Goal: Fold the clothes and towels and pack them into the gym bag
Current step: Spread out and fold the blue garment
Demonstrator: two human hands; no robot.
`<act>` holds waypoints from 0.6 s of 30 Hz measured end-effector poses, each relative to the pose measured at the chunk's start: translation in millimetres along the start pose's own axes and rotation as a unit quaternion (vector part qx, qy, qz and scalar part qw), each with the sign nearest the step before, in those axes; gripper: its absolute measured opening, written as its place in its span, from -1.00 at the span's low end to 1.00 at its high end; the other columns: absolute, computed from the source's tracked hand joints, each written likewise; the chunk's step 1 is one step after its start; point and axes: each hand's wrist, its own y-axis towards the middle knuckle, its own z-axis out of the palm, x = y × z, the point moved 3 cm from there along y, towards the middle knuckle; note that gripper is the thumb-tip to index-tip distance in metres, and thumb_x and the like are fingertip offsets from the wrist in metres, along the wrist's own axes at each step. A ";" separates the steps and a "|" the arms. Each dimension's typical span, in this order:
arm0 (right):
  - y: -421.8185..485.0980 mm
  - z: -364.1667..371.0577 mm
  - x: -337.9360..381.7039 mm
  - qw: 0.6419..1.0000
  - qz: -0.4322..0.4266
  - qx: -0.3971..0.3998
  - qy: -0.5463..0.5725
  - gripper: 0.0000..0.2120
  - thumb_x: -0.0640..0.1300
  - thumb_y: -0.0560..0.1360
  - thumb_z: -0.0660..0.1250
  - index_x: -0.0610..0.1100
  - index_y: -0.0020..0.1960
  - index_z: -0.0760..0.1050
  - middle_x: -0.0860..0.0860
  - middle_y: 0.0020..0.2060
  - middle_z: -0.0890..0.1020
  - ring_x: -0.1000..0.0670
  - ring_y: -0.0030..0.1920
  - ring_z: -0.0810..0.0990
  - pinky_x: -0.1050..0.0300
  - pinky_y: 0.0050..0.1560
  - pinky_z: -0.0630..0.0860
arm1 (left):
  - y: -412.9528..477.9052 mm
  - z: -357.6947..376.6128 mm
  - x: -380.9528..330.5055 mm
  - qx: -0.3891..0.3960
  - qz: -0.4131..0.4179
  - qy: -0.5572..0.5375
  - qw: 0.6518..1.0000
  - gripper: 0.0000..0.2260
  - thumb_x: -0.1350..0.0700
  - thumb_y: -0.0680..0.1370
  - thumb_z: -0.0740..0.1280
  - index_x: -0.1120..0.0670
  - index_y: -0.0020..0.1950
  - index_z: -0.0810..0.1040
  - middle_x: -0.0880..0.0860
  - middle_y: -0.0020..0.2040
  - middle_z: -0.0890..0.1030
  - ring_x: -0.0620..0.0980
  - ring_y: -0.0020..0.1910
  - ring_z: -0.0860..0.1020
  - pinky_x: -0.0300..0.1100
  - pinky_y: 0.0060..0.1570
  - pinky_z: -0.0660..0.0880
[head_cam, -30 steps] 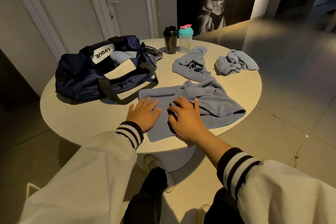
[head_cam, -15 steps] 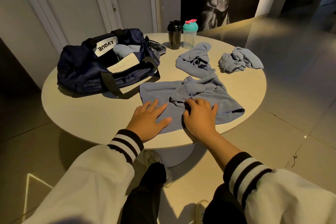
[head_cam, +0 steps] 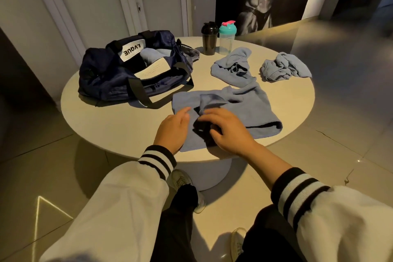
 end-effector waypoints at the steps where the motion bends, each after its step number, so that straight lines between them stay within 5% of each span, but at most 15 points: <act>1: -2.8 2.7 1.0 0.999 -0.009 0.047 0.020 -0.60 -0.27 0.46 0.25 -0.08 0.26 0.58 -0.05 0.26 0.60 -0.09 0.27 0.50 -0.01 0.29 0.42 | -1.2 -2.6 0.1 -0.012 -0.025 -0.057 0.998 -0.64 -0.07 0.71 0.02 -0.14 0.47 0.38 0.06 0.22 0.61 0.09 0.11 0.56 0.06 0.17 0.52; 3: -11.1 7.7 -4.1 0.995 0.027 0.077 0.061 -0.64 -0.28 0.48 0.21 -0.05 0.20 0.56 -0.02 0.18 0.63 -0.07 0.17 0.54 -0.05 0.21 0.51 | -6.6 -4.8 -3.2 -0.022 -0.025 -0.077 0.996 -0.64 -0.12 0.71 -0.01 -0.18 0.48 0.33 0.04 0.15 0.64 0.05 0.04 0.58 -0.01 0.07 0.53; 6: -20.7 10.6 -9.2 0.988 0.104 0.024 0.116 -0.76 -0.26 0.52 0.22 0.07 0.04 0.41 -0.02 0.07 0.62 -0.08 0.06 0.56 -0.12 0.04 0.55 | -14.4 -1.1 -12.1 -0.003 0.061 0.051 0.997 -0.62 -0.17 0.68 0.06 -0.18 0.50 0.29 0.08 0.15 0.63 0.08 0.06 0.57 -0.03 0.04 0.51; 11: -22.0 15.0 -5.5 0.998 0.059 0.007 -0.013 -0.78 -0.12 0.51 0.25 0.02 0.14 0.48 0.01 -0.03 0.61 -0.04 -0.02 0.47 0.00 0.02 0.42 | -22.9 2.2 -16.6 0.025 0.115 0.084 0.989 -0.49 -0.23 0.57 0.29 -0.20 0.50 0.30 0.00 0.28 0.58 0.04 0.21 0.51 0.01 0.24 0.46; 14: -20.9 15.1 -9.0 0.997 0.055 0.003 -0.050 -0.75 -0.04 0.53 0.22 -0.02 0.17 0.55 0.01 -0.02 0.59 -0.06 0.04 0.44 0.02 0.03 0.31 | -23.4 4.2 -16.5 0.011 0.141 0.124 0.982 -0.66 -0.08 0.59 0.34 -0.11 0.37 0.48 -0.04 0.23 0.61 0.03 0.19 0.53 -0.04 0.20 0.46; 18: -14.1 18.2 -15.6 0.994 0.077 0.012 -0.071 -0.73 -0.02 0.64 0.22 0.06 0.29 0.57 0.02 0.01 0.52 -0.05 0.11 0.40 0.09 0.04 0.13 | -29.0 -1.2 -9.8 -0.058 0.011 -0.005 0.998 -0.85 0.08 0.65 0.24 -0.10 0.19 0.52 -0.01 -0.03 0.65 0.01 -0.07 0.58 -0.04 -0.04 0.58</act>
